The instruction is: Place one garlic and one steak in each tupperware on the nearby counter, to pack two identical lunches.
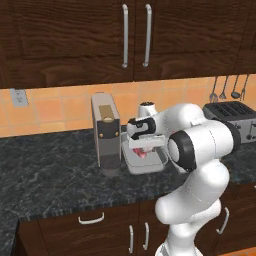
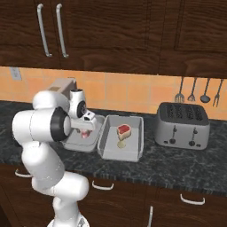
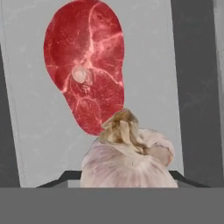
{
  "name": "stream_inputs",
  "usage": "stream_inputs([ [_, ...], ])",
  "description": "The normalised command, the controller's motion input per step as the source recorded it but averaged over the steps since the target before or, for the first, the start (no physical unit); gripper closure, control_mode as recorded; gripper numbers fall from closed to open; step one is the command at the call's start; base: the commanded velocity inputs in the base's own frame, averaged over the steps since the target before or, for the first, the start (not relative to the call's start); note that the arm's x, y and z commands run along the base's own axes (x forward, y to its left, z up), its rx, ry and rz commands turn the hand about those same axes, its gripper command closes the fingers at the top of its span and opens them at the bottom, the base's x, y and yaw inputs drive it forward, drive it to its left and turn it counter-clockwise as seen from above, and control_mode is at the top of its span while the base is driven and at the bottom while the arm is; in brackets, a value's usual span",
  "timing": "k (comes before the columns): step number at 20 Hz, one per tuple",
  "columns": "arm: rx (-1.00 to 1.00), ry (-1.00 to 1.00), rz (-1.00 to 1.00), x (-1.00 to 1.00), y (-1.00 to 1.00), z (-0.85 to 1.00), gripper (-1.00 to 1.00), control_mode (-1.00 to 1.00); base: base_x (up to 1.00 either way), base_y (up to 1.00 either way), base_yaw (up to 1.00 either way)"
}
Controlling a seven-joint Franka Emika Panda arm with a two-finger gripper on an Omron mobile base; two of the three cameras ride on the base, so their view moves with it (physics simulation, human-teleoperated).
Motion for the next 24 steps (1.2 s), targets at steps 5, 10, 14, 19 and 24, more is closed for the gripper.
stream_inputs([
  [5,0.00,0.03,0.00,0.20,0.14,-0.56,1.00,-1.00,0.00,0.00,0.00],
  [10,0.00,0.00,0.00,0.00,0.00,-0.42,-1.00,-1.00,0.00,0.00,0.00],
  [14,-0.01,0.00,0.00,-0.28,0.06,-0.13,-1.00,-1.00,0.00,0.00,0.00],
  [19,-0.02,-0.14,-0.02,-0.73,0.07,0.20,-1.00,-1.00,0.00,0.00,0.00],
  [24,0.00,-0.15,-0.05,-0.46,0.00,0.40,-1.00,-1.00,0.00,0.00,0.00],
])
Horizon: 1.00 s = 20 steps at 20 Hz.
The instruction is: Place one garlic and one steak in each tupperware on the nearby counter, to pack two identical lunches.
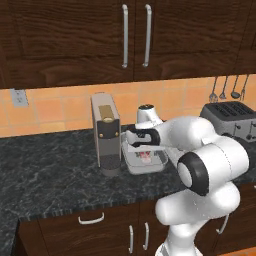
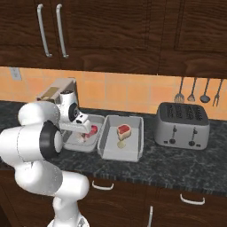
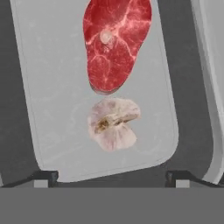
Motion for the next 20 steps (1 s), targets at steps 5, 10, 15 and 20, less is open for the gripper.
stream_inputs([
  [5,0.00,-0.23,-0.07,-0.76,-0.08,0.54,-1.00,-1.00,0.00,0.00,0.00],
  [10,-0.11,-0.55,-0.01,-1.00,-0.11,0.53,-1.00,-1.00,0.00,0.00,0.00],
  [15,-0.20,-0.59,0.08,-1.00,-0.02,0.65,-1.00,-1.00,0.00,0.00,0.00],
  [20,-0.27,-0.34,0.10,-1.00,0.00,0.26,-1.00,-1.00,0.00,0.00,0.00],
])
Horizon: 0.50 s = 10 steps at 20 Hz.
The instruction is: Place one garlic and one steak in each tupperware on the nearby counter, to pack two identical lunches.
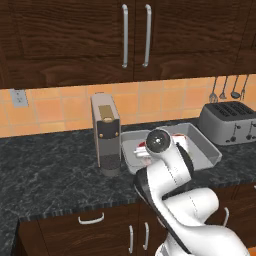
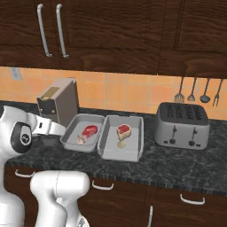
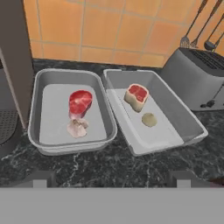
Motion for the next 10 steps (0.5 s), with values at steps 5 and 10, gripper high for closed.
stream_inputs([
  [5,-0.05,-0.07,0.10,-0.82,-0.40,0.03,-1.00,-1.00,0.00,0.00,0.00],
  [10,0.00,-0.01,0.05,-0.69,-0.67,0.00,-1.00,-1.00,0.00,0.00,0.00],
])
